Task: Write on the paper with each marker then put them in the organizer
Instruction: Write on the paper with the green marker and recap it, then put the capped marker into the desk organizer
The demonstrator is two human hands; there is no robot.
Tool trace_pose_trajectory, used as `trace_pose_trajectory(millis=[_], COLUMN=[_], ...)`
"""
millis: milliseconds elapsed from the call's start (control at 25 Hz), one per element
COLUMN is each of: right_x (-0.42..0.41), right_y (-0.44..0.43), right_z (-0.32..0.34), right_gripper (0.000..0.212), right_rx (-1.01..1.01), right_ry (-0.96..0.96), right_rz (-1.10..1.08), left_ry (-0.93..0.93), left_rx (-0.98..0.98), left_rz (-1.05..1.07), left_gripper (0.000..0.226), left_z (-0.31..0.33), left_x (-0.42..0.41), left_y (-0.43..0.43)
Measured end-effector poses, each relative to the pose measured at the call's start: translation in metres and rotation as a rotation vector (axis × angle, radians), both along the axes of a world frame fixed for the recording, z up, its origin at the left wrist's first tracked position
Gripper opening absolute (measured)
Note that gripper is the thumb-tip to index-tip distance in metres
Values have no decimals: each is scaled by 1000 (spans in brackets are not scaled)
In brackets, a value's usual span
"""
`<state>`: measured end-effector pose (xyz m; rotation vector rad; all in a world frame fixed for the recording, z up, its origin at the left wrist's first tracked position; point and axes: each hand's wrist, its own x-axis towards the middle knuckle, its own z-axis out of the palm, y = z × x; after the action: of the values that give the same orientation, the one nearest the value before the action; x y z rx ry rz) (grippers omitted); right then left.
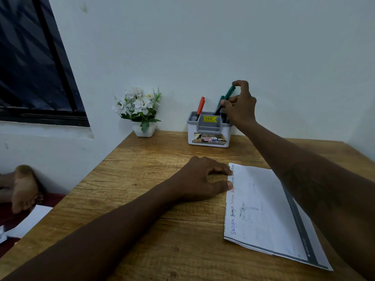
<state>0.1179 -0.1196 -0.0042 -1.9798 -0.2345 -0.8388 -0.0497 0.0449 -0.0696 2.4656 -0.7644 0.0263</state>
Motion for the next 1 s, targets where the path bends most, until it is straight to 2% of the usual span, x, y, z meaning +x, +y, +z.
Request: trace_pose_trajectory(millis=[120,320,560,800,1000], right_x=[5,0,-32,-79,-115], right_y=[1,-12,-46,-78,-103], right_z=[-5,-8,-16,-38,-50], right_gripper=[43,36,6,3,4], right_rx=[-59,-115,-133,-198,-238], right_ry=[6,-19,-57,21,81], right_rz=[-1,-13,-21,47,75], left_ry=[1,-3,-28,-58,-90], left_rx=[4,14,10,2,-3], left_rz=[2,-2,-15,9,31], left_gripper=[44,45,44,45,37], left_z=[0,0,-1,-2,-1], left_x=[1,1,1,1,2], left_y=[0,0,2,-1,-4])
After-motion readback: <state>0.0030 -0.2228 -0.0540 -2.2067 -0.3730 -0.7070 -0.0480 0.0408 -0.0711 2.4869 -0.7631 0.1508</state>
